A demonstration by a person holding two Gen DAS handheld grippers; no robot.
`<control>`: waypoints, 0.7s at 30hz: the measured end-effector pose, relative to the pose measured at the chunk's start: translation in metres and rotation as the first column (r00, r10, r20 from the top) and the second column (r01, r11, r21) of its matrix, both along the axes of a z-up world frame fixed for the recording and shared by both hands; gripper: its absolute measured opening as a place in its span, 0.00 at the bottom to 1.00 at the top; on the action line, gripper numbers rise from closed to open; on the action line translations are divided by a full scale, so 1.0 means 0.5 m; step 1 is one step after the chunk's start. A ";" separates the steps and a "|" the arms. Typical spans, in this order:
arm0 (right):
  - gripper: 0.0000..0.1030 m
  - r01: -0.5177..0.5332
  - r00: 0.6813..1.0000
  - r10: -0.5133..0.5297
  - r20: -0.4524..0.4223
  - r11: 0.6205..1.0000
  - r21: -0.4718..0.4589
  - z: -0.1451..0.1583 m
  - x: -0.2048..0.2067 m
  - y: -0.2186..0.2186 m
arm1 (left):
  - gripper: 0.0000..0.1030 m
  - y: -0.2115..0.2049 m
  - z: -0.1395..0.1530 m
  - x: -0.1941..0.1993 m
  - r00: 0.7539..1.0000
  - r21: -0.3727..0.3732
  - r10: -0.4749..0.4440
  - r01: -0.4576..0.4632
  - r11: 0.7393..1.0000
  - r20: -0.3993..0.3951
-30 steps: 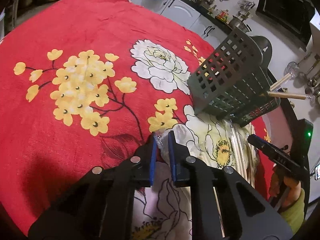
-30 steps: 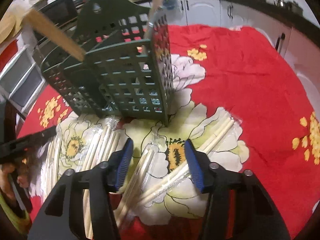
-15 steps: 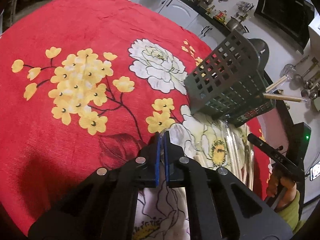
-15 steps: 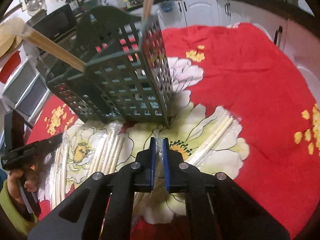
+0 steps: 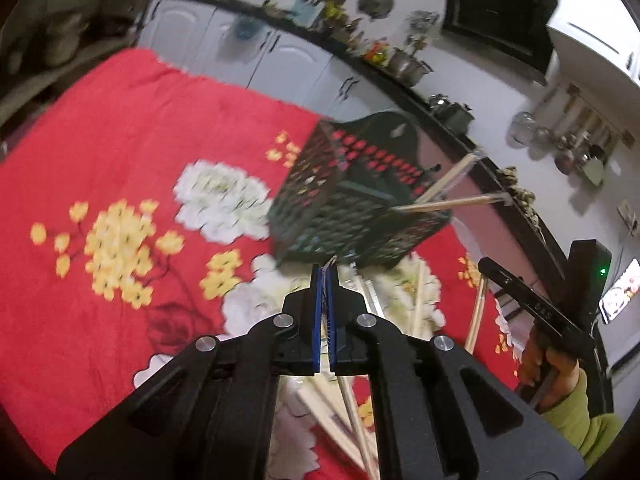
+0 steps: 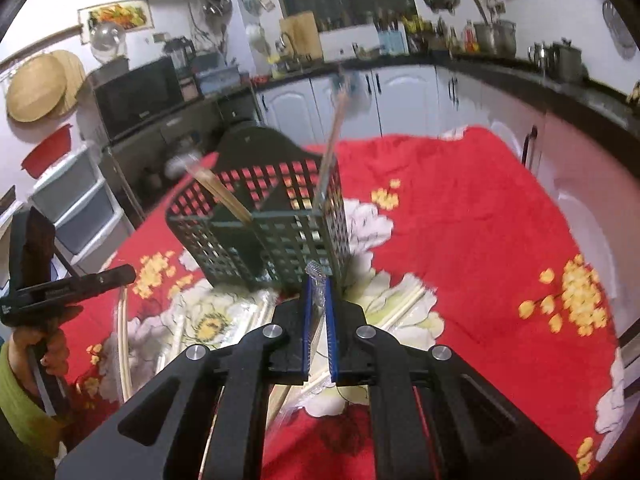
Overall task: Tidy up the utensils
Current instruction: 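Lift the chopsticks with both tools and carry them above the holder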
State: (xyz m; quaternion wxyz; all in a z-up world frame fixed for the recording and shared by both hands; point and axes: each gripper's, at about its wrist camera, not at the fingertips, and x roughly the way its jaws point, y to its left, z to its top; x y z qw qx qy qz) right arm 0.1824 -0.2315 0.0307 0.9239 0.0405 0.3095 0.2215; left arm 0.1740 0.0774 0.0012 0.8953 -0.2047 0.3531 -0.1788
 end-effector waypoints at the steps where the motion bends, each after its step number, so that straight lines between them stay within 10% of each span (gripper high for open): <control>1: 0.06 0.000 1.000 0.000 0.010 1.000 0.004 0.008 -0.006 -0.003 | 0.00 -0.010 0.012 -0.001 1.000 -0.003 -0.017 0.017 1.000 0.014; 21: 0.05 -0.008 0.982 0.005 0.186 1.000 0.017 0.119 -0.098 -0.035 | 0.00 -0.148 0.138 -0.009 0.968 0.051 -0.186 0.179 0.982 0.167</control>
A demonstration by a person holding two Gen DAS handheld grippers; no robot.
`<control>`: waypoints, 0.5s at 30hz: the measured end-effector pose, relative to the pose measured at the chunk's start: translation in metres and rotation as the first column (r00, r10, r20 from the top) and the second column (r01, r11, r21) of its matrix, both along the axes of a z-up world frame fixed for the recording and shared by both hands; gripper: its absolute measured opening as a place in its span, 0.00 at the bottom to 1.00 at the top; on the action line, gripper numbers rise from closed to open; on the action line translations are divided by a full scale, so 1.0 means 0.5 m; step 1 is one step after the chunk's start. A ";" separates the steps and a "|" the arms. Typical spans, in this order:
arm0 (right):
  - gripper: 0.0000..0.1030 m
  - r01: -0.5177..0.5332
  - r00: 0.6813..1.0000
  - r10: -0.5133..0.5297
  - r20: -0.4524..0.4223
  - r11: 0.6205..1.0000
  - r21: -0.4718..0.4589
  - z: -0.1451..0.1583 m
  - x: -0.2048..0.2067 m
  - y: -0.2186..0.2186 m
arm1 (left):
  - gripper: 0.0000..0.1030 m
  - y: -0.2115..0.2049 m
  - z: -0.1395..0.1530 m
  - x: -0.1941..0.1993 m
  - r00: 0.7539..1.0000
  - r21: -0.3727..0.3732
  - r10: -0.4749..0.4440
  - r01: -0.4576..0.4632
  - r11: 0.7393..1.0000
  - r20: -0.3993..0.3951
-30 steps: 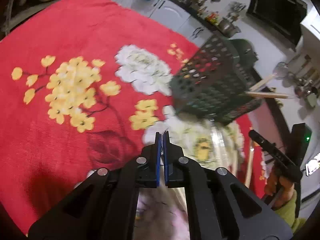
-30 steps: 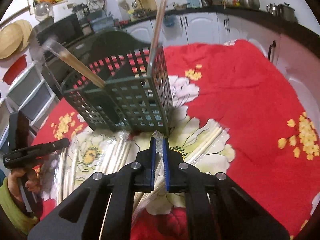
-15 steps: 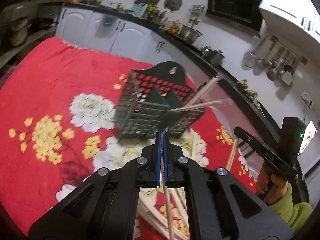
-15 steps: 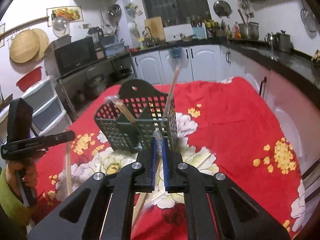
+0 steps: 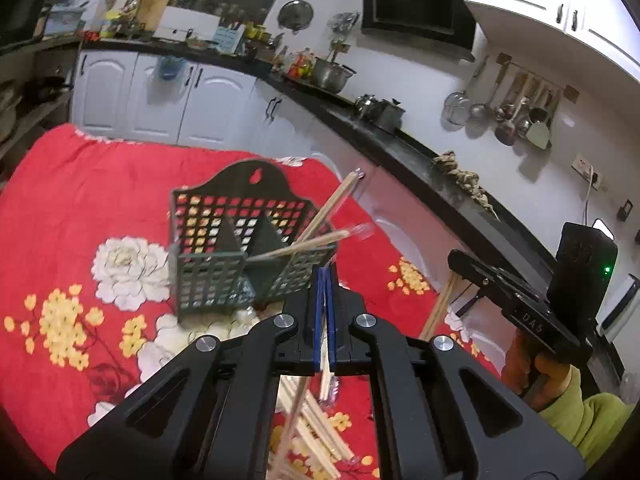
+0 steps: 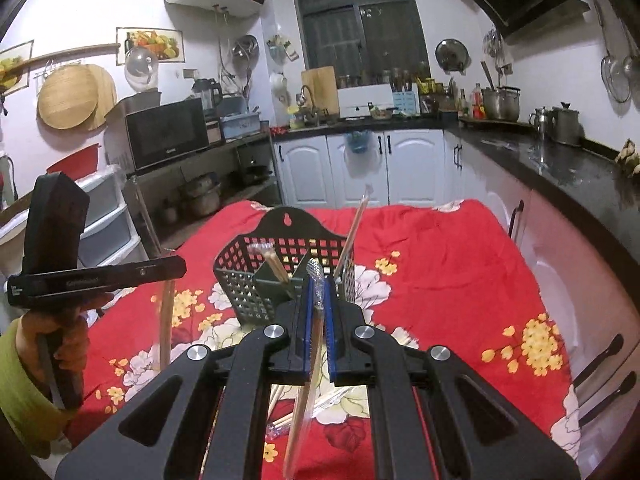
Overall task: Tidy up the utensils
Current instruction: 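Lift the chopsticks with both tools and carry them above the holder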
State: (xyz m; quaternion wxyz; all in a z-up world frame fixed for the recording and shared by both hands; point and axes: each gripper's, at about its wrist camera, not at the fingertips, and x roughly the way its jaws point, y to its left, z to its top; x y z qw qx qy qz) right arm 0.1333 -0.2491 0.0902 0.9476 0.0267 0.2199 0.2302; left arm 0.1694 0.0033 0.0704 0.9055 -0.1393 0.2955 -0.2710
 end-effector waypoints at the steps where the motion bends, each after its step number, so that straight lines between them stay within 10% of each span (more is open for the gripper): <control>1: 0.05 0.000 1.000 0.000 0.007 1.000 0.001 0.005 -0.002 0.000 | 0.00 -0.005 0.006 -0.001 1.000 0.001 -0.005 0.005 1.000 0.007; 15: 0.05 0.030 0.993 -0.034 0.111 0.999 0.034 0.061 -0.018 -0.016 | 0.00 -0.048 0.099 0.005 0.989 -0.014 -0.054 0.057 0.998 0.135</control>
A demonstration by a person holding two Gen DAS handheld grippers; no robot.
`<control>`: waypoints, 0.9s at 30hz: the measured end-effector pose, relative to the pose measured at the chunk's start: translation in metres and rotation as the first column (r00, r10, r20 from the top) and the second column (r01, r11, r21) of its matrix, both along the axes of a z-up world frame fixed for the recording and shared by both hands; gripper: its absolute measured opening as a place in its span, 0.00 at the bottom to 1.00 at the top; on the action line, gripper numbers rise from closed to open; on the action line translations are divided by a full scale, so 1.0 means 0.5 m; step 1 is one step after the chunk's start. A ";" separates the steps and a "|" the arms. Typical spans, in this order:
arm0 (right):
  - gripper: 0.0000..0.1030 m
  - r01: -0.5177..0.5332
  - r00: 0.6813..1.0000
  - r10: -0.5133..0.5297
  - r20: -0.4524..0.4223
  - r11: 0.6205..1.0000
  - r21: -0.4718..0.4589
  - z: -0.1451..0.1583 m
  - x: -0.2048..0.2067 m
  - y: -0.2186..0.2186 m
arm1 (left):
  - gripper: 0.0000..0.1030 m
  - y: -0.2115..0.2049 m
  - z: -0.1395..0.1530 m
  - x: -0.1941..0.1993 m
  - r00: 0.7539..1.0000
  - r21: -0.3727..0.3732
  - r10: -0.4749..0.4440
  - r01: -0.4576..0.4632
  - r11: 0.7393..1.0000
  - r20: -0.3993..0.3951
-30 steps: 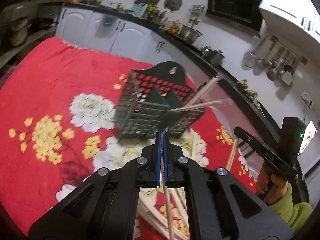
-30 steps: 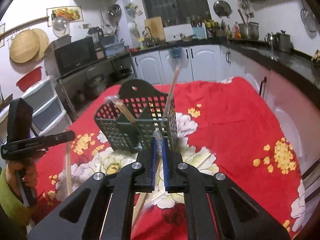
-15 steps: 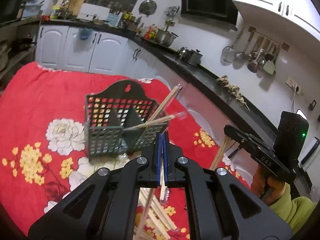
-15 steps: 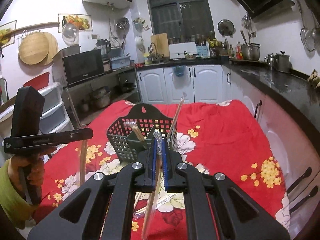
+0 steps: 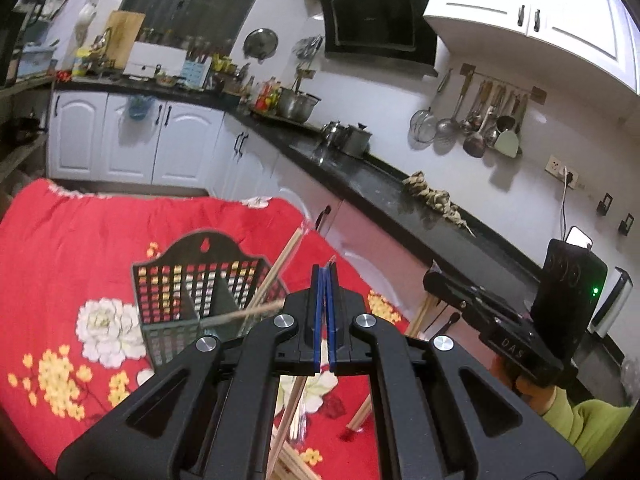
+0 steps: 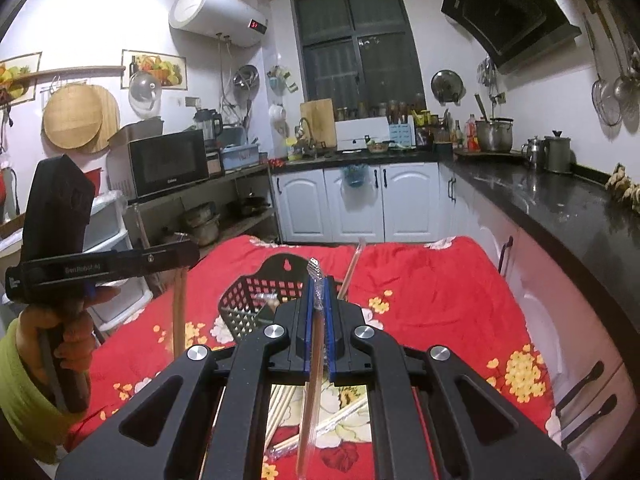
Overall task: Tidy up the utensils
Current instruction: 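Lift the chopsticks with both tools and carry them above the holder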
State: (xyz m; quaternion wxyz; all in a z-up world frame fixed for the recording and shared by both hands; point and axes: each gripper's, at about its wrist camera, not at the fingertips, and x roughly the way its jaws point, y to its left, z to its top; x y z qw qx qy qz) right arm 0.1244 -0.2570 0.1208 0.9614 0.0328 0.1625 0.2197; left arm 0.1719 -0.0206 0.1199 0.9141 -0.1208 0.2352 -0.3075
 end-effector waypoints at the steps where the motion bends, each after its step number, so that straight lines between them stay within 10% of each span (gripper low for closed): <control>1: 0.05 0.003 1.000 -0.003 0.005 1.000 0.002 0.003 0.000 -0.002 | 0.00 -0.003 0.006 0.004 1.000 0.000 -0.003 0.003 1.000 0.006; 27: 0.05 0.012 0.994 -0.017 0.105 0.999 0.044 0.096 0.063 -0.006 | 0.00 -0.014 0.131 0.081 0.990 -0.003 0.042 -0.042 0.999 0.133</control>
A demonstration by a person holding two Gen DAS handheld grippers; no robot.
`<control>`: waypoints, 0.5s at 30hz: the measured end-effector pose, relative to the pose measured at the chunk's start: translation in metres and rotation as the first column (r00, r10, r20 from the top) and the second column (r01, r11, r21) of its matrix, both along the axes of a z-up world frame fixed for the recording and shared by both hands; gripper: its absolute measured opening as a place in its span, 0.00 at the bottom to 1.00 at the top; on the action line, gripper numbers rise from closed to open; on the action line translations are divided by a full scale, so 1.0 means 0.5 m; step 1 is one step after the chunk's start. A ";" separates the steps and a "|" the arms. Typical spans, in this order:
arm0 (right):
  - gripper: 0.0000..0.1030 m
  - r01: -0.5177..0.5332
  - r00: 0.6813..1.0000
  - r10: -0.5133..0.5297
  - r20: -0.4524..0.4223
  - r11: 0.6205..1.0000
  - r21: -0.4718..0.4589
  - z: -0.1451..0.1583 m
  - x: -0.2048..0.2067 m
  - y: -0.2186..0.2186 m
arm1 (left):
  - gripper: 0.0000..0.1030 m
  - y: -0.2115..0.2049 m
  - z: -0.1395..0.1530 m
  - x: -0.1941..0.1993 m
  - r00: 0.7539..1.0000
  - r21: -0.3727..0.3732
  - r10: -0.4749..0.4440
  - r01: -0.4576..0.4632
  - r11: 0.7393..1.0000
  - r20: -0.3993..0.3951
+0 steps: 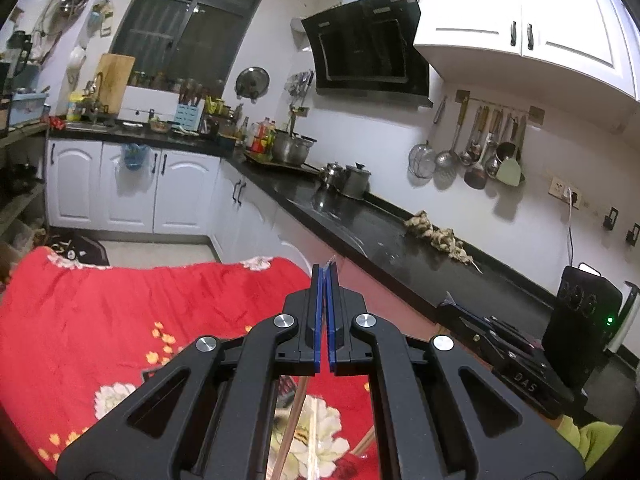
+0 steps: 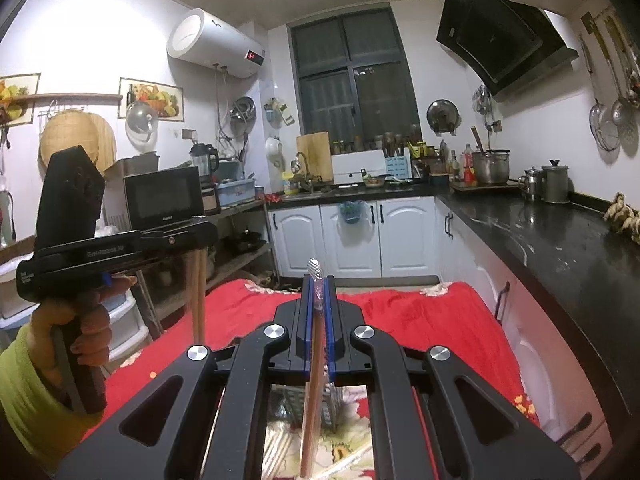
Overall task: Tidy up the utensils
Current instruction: 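Lift the chopsticks with both tools and carry them above the holder, then lower the chopsticks into the holder and open both tools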
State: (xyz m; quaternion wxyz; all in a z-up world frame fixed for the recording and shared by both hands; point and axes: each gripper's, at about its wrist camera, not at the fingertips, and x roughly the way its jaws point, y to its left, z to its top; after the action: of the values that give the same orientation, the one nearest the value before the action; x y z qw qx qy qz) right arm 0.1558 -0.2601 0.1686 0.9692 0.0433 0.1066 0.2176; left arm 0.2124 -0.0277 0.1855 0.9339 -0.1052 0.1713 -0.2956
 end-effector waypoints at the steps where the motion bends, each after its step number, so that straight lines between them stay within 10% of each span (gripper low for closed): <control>1: 0.05 -0.001 1.000 0.002 0.011 1.000 -0.003 0.006 0.005 0.004 | 0.00 0.002 0.004 0.006 1.000 0.002 0.006 -0.006 1.000 0.005; 15: 0.05 0.007 0.999 -0.007 0.053 1.000 0.005 0.060 0.065 0.024 | 0.00 0.061 0.029 0.078 0.994 -0.008 0.106 -0.106 0.994 0.017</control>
State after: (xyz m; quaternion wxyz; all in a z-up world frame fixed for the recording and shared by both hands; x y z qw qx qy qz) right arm 0.1881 -0.2479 0.1987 0.9724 0.0401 0.0803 0.2155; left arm 0.2514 0.0028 0.2003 0.9494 -0.1150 0.1561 -0.2469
